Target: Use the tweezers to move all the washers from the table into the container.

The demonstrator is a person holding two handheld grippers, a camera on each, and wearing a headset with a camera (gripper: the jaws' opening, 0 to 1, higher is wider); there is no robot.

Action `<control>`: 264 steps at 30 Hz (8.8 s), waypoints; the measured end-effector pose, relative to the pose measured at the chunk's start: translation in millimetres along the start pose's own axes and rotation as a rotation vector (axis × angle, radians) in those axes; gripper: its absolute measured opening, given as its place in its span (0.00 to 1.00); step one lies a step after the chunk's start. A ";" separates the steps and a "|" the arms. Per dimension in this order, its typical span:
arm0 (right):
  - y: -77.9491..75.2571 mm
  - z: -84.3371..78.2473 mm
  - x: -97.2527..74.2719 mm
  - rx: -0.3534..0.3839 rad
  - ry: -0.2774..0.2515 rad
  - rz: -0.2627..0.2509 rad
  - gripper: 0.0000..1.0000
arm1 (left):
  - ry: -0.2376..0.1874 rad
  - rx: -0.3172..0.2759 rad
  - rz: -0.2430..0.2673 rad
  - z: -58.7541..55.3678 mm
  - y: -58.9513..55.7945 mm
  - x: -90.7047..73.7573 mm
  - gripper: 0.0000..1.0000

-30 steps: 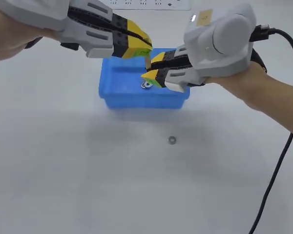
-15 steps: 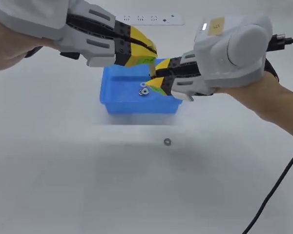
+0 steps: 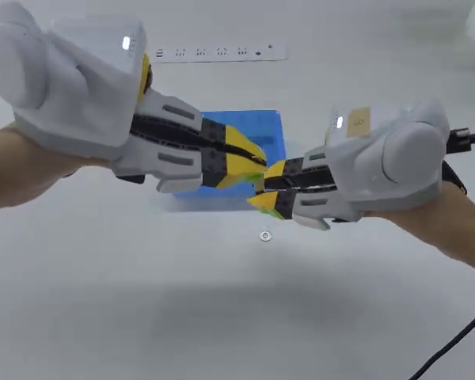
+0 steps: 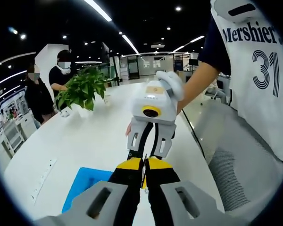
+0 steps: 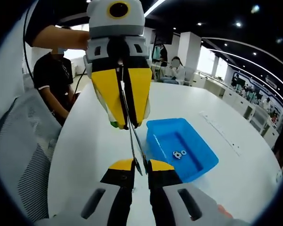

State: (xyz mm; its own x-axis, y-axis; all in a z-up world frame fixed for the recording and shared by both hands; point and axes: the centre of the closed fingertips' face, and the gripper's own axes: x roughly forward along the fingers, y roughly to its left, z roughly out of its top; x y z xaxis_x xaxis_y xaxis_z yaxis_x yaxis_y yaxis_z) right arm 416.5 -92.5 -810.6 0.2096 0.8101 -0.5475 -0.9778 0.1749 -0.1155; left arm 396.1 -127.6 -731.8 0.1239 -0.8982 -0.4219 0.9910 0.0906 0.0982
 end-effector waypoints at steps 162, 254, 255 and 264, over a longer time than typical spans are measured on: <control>-96.9 -4.9 81.1 0.051 0.016 0.012 0.13 | 0.063 -0.088 0.084 -70.8 125.5 -17.2 0.06; -11.6 -62.3 51.7 -0.101 0.361 0.136 0.12 | 0.459 -0.102 0.064 -177.6 26.7 -14.6 0.12; -11.0 -62.8 51.3 -0.088 0.364 0.143 0.13 | 0.458 -0.120 0.068 -178.0 25.7 -16.1 0.12; -12.8 -52.6 42.1 -0.018 0.325 0.095 0.17 | 0.371 -0.228 0.150 -160.1 27.4 -27.5 0.14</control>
State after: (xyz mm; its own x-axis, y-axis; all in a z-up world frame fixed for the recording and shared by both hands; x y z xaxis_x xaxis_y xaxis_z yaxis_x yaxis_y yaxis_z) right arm 437.7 -90.1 -875.8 0.1089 0.6009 -0.7918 -0.9934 0.0951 -0.0645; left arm 427.9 -31.5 -861.8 0.2354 -0.6567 -0.7164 0.9411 0.3380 -0.0006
